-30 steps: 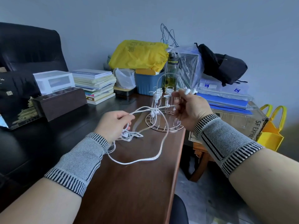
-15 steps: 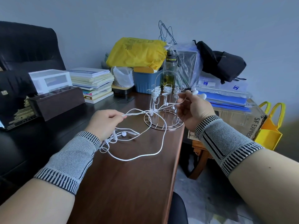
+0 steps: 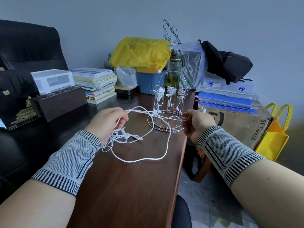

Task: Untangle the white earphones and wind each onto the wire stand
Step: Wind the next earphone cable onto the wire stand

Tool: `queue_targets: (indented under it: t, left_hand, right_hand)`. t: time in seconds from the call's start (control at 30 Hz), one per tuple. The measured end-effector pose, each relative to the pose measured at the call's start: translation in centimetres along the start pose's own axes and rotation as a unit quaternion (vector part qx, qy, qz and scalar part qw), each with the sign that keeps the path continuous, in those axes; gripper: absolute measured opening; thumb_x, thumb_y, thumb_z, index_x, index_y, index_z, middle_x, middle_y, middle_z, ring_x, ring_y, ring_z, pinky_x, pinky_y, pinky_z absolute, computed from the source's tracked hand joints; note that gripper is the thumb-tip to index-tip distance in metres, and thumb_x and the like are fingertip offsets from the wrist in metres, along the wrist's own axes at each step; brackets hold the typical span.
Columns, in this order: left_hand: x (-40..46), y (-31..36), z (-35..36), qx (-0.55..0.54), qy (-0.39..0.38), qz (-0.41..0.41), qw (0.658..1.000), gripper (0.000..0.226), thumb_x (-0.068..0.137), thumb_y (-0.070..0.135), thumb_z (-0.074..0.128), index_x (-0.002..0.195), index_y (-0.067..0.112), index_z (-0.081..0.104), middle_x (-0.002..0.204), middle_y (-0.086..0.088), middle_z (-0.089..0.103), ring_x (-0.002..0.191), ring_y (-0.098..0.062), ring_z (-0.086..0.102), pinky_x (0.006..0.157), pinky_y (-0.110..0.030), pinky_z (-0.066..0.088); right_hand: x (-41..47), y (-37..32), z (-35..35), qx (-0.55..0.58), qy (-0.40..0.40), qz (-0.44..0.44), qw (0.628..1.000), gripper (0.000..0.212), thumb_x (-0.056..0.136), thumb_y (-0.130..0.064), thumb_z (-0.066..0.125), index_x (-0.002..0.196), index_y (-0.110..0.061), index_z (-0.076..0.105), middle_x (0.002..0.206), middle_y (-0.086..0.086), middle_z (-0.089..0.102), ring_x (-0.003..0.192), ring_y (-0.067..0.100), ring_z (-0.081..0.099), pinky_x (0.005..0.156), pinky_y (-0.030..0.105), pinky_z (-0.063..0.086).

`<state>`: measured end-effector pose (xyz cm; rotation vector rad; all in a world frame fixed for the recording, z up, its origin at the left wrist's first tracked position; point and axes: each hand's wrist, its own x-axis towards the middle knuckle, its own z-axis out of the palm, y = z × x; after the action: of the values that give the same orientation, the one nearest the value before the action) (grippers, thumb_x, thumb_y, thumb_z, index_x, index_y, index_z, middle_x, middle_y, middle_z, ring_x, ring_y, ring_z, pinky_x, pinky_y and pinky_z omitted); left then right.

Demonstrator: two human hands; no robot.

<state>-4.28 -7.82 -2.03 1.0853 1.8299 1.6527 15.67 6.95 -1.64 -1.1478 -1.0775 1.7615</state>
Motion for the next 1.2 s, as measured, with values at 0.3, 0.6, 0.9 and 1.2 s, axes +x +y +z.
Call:
queue_targets:
  t: [0.3,0.6,0.9,1.2]
  left_hand:
    - [-0.2,0.1,-0.1,0.044,-0.013,0.014,0.999,0.031,0.086,0.001,0.053,0.071,0.016,0.075,0.047,0.007,0.042,0.05,-0.012,0.036,0.048,-0.021,0.033]
    - [0.1,0.6,-0.4,0.029,0.073,0.007,0.997,0.027,0.087,-0.007,0.052,0.08,0.013,0.07,0.042,0.016,0.046,0.058,-0.012,0.043,0.066,-0.027,0.047]
    - [0.0,-0.1,-0.6,0.471,0.044,0.055,0.879,0.026,0.091,0.028,0.061,0.115,0.028,0.07,0.107,-0.001,0.067,0.085,-0.019,0.061,0.079,-0.03,0.048]
    - [0.2,0.5,-0.7,0.338,0.123,0.026,0.933,0.032,0.096,0.025,0.046,0.072,0.019,0.066,0.069,0.001,0.061,0.069,-0.019,0.055,0.064,-0.033,0.042]
  right_hand:
    - [0.8,2.0,0.3,-0.096,-0.03,0.024,0.995,0.026,0.097,-0.018,0.047,0.074,-0.011,0.058,0.049,0.0,0.06,0.037,0.009,0.054,0.044,0.016,0.04]
    - [0.9,2.3,-0.1,-0.099,-0.008,0.024,0.995,0.028,0.096,-0.016,0.046,0.069,-0.011,0.054,0.047,0.001,0.057,0.036,0.011,0.052,0.037,0.013,0.036]
    - [0.9,2.3,-0.3,-0.1,0.026,0.011,0.995,0.028,0.096,-0.014,0.046,0.069,-0.012,0.054,0.045,-0.001,0.051,0.042,0.012,0.046,0.046,0.018,0.033]
    - [0.5,3.3,0.5,-0.193,-0.074,0.004,0.978,0.028,0.089,-0.013,0.051,0.061,-0.012,0.053,0.044,-0.002,0.047,0.039,0.01,0.04,0.045,0.019,0.026]
